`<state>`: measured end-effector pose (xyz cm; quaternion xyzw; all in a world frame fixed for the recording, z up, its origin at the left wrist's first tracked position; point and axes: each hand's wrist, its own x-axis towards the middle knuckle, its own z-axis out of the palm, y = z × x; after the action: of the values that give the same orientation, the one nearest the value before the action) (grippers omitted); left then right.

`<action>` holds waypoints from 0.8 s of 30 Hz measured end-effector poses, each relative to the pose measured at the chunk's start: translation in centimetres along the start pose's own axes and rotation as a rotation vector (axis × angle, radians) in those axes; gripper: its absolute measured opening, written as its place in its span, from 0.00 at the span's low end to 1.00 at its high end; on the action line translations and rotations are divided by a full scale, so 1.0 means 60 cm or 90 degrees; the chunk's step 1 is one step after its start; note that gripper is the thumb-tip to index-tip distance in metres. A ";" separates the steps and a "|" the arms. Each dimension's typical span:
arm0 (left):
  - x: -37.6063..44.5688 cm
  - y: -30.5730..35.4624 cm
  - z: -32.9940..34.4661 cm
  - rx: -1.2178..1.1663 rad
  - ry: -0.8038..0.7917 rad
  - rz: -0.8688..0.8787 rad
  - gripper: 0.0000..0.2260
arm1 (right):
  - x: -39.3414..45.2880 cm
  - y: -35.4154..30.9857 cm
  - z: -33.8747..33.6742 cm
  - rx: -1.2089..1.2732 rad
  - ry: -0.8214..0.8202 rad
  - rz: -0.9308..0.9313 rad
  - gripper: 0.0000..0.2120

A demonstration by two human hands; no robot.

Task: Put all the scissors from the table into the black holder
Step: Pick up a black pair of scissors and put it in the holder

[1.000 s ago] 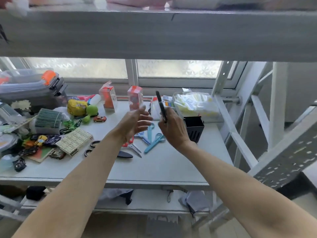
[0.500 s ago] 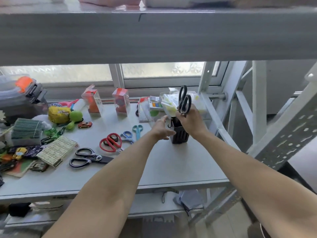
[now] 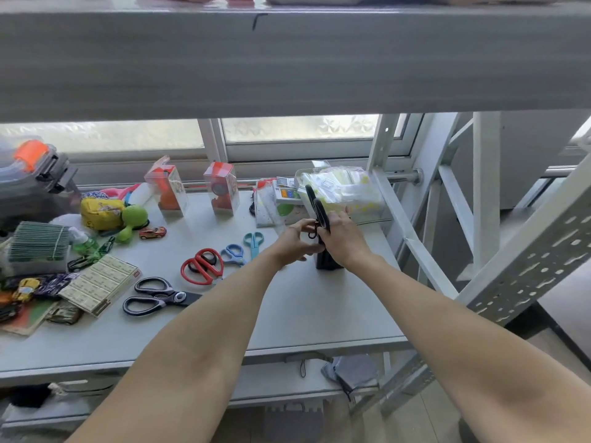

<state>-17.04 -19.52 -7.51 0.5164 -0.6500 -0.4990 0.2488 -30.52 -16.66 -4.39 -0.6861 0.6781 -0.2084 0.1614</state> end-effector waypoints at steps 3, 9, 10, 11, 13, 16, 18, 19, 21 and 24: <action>0.000 -0.001 -0.001 -0.007 -0.009 -0.005 0.28 | -0.007 0.004 -0.001 -0.011 0.007 -0.029 0.20; 0.001 -0.005 0.001 -0.045 -0.011 -0.015 0.19 | -0.023 0.007 -0.009 -0.022 0.051 -0.099 0.38; 0.001 -0.006 0.002 -0.049 -0.009 -0.016 0.18 | -0.024 0.006 -0.011 -0.014 0.060 -0.112 0.39; 0.001 -0.006 0.003 -0.051 -0.009 -0.014 0.17 | -0.025 0.006 -0.014 -0.008 0.070 -0.125 0.40; 0.000 -0.007 0.005 -0.044 -0.006 -0.008 0.14 | -0.026 0.004 -0.019 0.001 0.090 -0.144 0.39; 0.001 -0.011 0.006 -0.032 0.002 -0.007 0.20 | -0.021 -0.002 -0.029 0.049 0.134 -0.145 0.39; 0.000 -0.013 0.005 -0.023 0.005 -0.011 0.25 | -0.016 -0.012 -0.035 0.084 0.182 -0.151 0.35; -0.002 -0.016 0.004 -0.018 0.006 -0.013 0.27 | -0.014 -0.021 -0.037 0.098 0.208 -0.156 0.32; -0.011 -0.024 0.002 -0.016 0.020 -0.015 0.30 | -0.011 -0.045 -0.039 0.116 0.263 -0.175 0.26; -0.037 -0.048 -0.008 -0.038 0.102 -0.010 0.27 | -0.011 -0.095 -0.030 0.116 0.326 -0.231 0.15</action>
<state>-14.64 -17.56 -9.47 0.5521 -0.6087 -0.4770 0.3117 -26.53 -15.74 -0.02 -0.7040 0.5415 -0.4595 0.0069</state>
